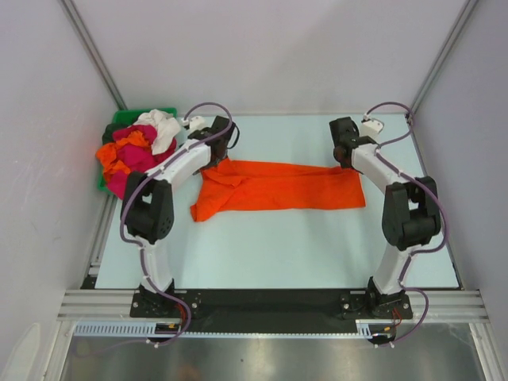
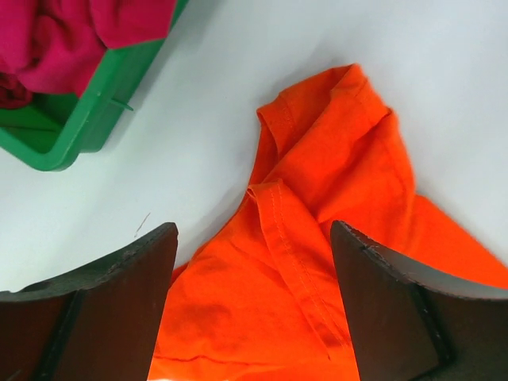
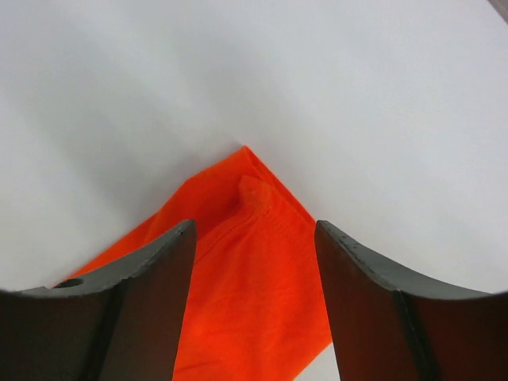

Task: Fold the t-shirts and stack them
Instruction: Fold the other side of the tshirt into a rectangle

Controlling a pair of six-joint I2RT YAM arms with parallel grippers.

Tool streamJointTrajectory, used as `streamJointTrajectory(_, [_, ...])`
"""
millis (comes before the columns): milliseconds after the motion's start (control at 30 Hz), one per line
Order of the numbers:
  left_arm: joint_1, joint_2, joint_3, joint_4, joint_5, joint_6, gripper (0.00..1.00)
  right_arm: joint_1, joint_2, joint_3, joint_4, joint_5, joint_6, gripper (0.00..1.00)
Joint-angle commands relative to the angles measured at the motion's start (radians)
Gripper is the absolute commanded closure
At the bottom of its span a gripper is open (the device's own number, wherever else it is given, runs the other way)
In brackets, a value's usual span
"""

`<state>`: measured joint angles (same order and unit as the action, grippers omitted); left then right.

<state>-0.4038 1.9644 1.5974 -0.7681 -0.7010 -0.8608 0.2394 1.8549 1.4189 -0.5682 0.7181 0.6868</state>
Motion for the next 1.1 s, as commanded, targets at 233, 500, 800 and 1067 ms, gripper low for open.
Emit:
streamJointTrajectory(233, [-0.096, -0.165, -0.209, 0.030, 0.011, -0.049, 0.11, 0.159, -0.137, -0.271, 0.079, -0.117, 0.092, 0.41])
streamJointTrajectory(500, [-0.113, -0.131, -0.254, 0.056, 0.058, -0.060, 0.11, 0.117, -0.027, -0.212, 0.102, -0.131, 0.086, 0.43])
streamJointTrajectory(800, [-0.113, -0.087, -0.226, 0.059, 0.081, -0.043, 0.12, 0.074, 0.115, -0.121, 0.082, -0.187, 0.077, 0.43])
streamJointTrajectory(1067, [-0.113, -0.084, -0.218, 0.058, 0.089, -0.032, 0.12, 0.080, 0.193, -0.089, 0.085, -0.207, 0.051, 0.44])
